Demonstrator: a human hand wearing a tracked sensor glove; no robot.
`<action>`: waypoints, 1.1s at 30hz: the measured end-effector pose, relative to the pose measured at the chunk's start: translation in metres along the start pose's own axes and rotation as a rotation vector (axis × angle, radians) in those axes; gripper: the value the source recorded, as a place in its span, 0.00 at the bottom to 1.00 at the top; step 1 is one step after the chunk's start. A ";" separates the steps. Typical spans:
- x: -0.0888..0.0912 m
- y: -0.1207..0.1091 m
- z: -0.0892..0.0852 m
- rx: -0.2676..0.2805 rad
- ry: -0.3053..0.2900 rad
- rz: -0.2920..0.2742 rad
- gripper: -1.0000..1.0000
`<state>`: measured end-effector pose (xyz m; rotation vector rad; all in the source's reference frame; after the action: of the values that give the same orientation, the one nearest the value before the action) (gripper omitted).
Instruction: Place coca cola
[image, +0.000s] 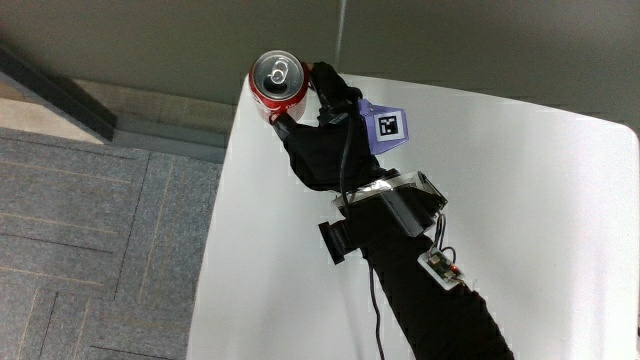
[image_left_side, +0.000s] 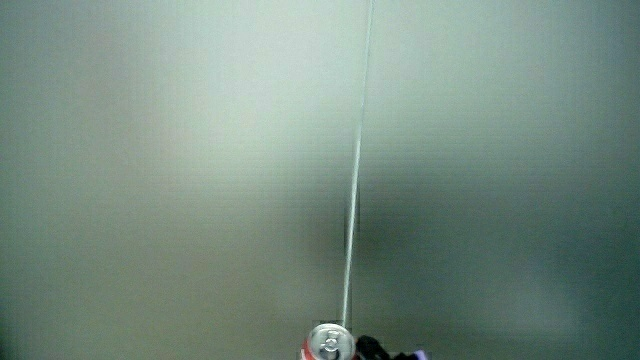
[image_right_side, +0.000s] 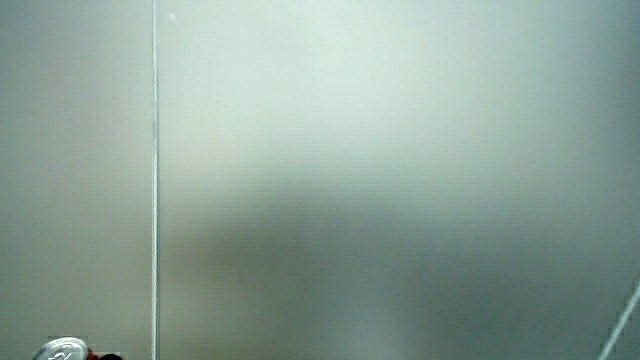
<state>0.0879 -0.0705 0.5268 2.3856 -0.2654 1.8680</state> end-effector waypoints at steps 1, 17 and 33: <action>0.000 0.001 -0.002 0.005 0.014 0.037 0.50; 0.018 -0.006 0.000 -0.002 -0.020 -0.109 0.50; 0.034 -0.013 0.007 0.019 -0.020 -0.137 0.50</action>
<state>0.1051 -0.0619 0.5580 2.3696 -0.0838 1.7960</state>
